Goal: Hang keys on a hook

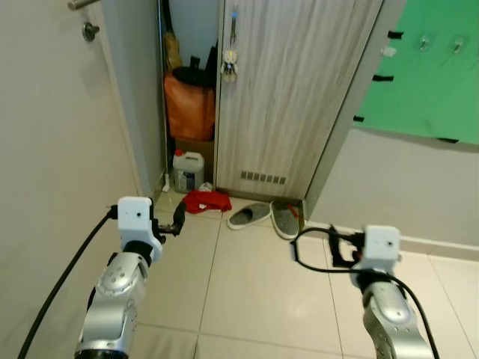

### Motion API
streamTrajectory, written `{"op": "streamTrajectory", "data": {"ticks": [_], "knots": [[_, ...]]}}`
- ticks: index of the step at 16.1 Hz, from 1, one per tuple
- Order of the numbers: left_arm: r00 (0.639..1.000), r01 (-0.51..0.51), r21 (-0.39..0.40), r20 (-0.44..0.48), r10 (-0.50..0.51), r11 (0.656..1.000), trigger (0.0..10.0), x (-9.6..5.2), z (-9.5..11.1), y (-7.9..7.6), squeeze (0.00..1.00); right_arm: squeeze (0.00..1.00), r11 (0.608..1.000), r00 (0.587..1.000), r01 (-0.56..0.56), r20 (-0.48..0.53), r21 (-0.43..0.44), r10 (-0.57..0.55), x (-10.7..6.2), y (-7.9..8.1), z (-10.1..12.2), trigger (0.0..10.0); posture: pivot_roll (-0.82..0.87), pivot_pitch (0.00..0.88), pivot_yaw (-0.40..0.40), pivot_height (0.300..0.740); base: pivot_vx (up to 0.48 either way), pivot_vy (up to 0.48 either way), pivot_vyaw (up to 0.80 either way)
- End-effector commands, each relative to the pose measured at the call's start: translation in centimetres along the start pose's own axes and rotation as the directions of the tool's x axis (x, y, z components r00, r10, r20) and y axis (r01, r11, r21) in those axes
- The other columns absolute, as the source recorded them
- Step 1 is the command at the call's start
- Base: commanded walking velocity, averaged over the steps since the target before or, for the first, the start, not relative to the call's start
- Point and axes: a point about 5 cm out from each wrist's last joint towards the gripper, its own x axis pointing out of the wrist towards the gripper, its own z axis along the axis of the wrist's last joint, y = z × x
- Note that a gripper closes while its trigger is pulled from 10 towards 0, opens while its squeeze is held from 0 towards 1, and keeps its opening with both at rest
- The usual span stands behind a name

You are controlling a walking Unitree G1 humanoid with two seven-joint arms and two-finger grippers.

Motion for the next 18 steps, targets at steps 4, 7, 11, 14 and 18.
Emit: {"op": "streamTrajectory", "data": {"ticks": [4, 7, 11, 14, 18], "knots": [[0.999, 0.031, 0.017, 0.011, -0.031, 0.999, 10.0, 1.1, 0.3, -1.5, 0.0, 0.0, 1.0, 1.0, -0.02, 0.022, -0.009, 0.02, 0.5, 0.2, 0.4, 10.0, -0.02, 0.0, -0.022, 0.736, 0.0, -0.451, 0.0], [0.999, 0.035, 0.003, 0.016, -0.035, 0.999, 10.0, 1.7, 0.3, -2.1, 0.0, 0.0, 1.0, 1.0, 0.016, 0.005, 0.01, -0.016, 0.9, -0.2, 0.1, 10.0, -0.03, 0.0, -0.013, 0.736, 0.0, -0.446, 0.0], [0.998, 0.057, 0.013, 0.028, -0.058, 0.998, 10.0, 2.1, 0.5, -2.6, 0.0, 0.0, 1.0, 1.0, 0.02, 0.004, -0.024, -0.02, 1.1, -0.2, -0.1, 10.0, -0.04, 0.0, -0.001, 0.736, 0.0, -0.442, 0.0], [0.999, 0.051, 0.012, 0.017, -0.052, 0.999, 10.0, 2.8, 0.5, -3.0, 0.0, 0.0, 0.998, 0.999, 0.039, -0.028, -0.053, -0.041, 1.3, -0.4, -0.7, 10.0, -0.05, 0.0, 0.0, 0.736, 0.082, -0.136, -0.49], [0.996, 0.087, 0.046, 0.03, -0.089, 0.995, 10.0, 3.2, 0.7, -3.4, 0.0, 0.0, 0.997, 0.999, 0.049, 0.002, -0.066, -0.049, 1.1, -0.7, -0.5, 10.0, -0.08, 0.0, 0.01, 0.736, 0.209, 0.0, -0.69]]}}
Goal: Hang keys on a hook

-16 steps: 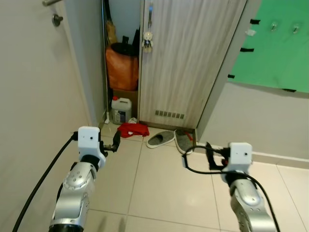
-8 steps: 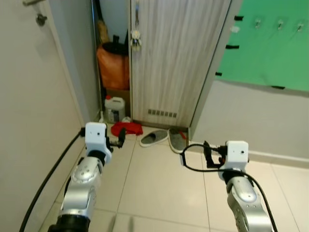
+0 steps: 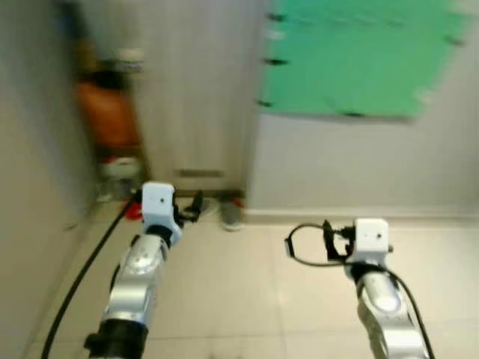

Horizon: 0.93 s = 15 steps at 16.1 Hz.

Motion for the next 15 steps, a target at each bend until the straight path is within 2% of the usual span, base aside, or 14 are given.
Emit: {"op": "streamTrajectory", "data": {"ticks": [1, 8, 15], "knots": [[0.999, 0.039, 0.027, 0.005, -0.039, 0.999, 10.0, 0.3, 0.1, -0.8, 0.0, 0.0, 1.0, 1.0, 0.014, 0.017, -0.005, -0.014, 0.0, -0.2, 0.1, 10.0, -0.08, 0.0, 0.014, 0.736, 0.42, 0.0, -0.69], [0.994, 0.107, 0.028, -0.005, -0.107, 0.994, 10.0, 0.2, -0.5, -2.1, 0.0, 0.0, 1.0, 1.0, 0.022, -0.011, 0.001, -0.022, -0.7, -0.4, -0.9, 10.0, -0.08, 0.0, 0.009, 0.736, 0.406, -0.25, -0.69], [0.996, 0.09, 0.041, 0.008, -0.091, 0.995, 10.0, 0.5, -0.3, -2.1, 0.0, 0.0, 0.999, 0.999, 0.031, -0.016, 0.026, -0.031, -0.5, -0.8, -1.1, 10.0, -0.08, 0.0, 0.002, 0.736, 0.0, 0.0, -0.65]]}}
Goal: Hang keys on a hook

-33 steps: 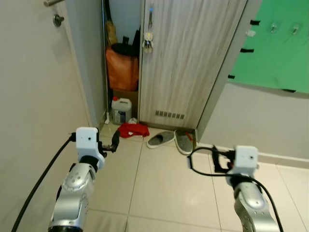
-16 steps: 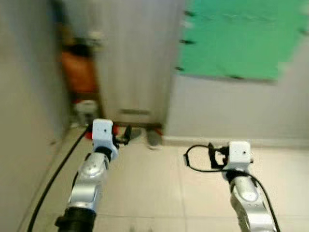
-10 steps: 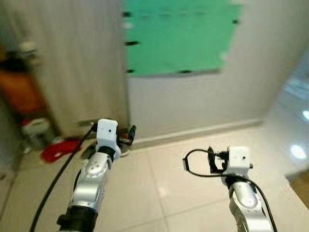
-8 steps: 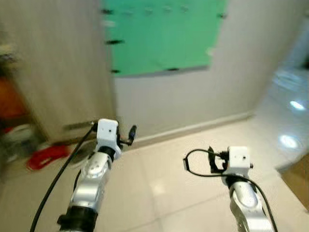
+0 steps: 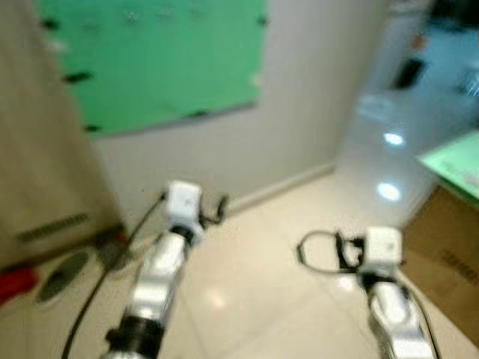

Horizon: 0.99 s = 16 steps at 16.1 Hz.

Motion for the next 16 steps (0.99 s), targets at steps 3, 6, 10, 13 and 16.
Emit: {"op": "streamTrajectory", "data": {"ticks": [3, 6, 10, 13, 16], "knots": [[1.0, -0.028, 0.02, -0.012, 0.029, 0.999, 10.0, -0.3, -0.4, 0.8, 0.0, 0.0, 1.0, 1.0, -0.006, 0.003, 0.009, 0.006, -0.5, 0.3, -0.3, 10.0, -0.1, 0.0, 0.01, 0.736, 0.0, 0.0, -0.62], [0.999, -0.035, 0.021, -0.018, 0.035, 0.999, 10.0, -0.9, -0.8, 1.6, 0.0, 0.0, 1.0, 1.0, 0.004, -0.005, 0.009, -0.004, -0.9, -0.1, -0.5, 10.0, -0.11, 0.0, 0.015, 0.736, 0.0, 0.0, -0.63], [0.999, 0.02, 0.029, 0.036, -0.021, 0.999, 10.0, -0.2, 0.5, 0.9, 0.0, 0.0, 1.0, 1.0, -0.007, 0.007, -0.006, 0.007, -1.0, 0.1, -0.7, 10.0, -0.11, 0.0, 0.022, 0.736, 0.307, 0.0, -0.62], [0.998, 0.034, 0.016, 0.046, -0.035, 0.999, 10.0, 0.3, 0.7, 0.4, 0.0, 0.0, 0.999, 0.999, -0.024, 0.027, -0.033, 0.025, -0.5, 0.9, -0.1, 10.0, -0.11, 0.0, 0.013, 0.736, 0.43, 0.0, 0.0], [0.997, 0.047, 0.008, 0.06, -0.047, 0.999, 10.0, 0.5, 0.7, -0.4, 0.0, 0.0, 0.999, 0.999, -0.033, 0.011, -0.03, 0.033, -0.1, 1.1, -0.2, 10.0, -0.12, 0.0, 0.004, 0.736, 0.437, 0.0, -0.2]]}}
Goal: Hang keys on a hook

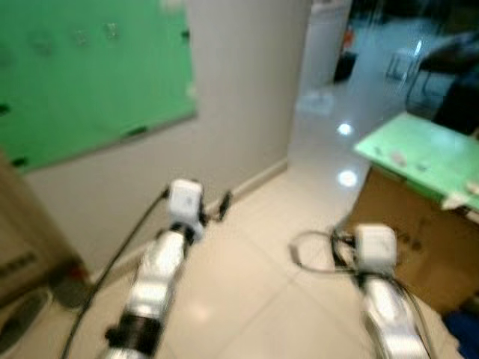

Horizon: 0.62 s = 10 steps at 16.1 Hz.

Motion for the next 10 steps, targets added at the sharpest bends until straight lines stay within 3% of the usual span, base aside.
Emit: {"op": "streamTrajectory", "data": {"ticks": [1, 10], "knots": [[0.999, 0.038, -0.009, 0.004, -0.038, 0.999, 10.0, 0.38, 0.01, -1.46, 0.0, 0.0, 0.999, 0.998, 0.035, -0.042, -0.011, -0.036, -0.7, -1.39, -1.14, 10.0, -0.12, 0.0, 0.003, 0.736, 0.439, 0.0, -0.64], [0.996, 0.085, 0.001, 0.019, -0.085, 0.996, 10.0, 0.42, 0.06, -2.31, 0.0, 0.0, 0.998, 0.997, 0.059, -0.053, -0.009, -0.059, -0.7, -1.56, -1.49, 10.0, -0.13, 0.0, 0.016, 0.736, 0.439, 0.0, -0.63]]}}
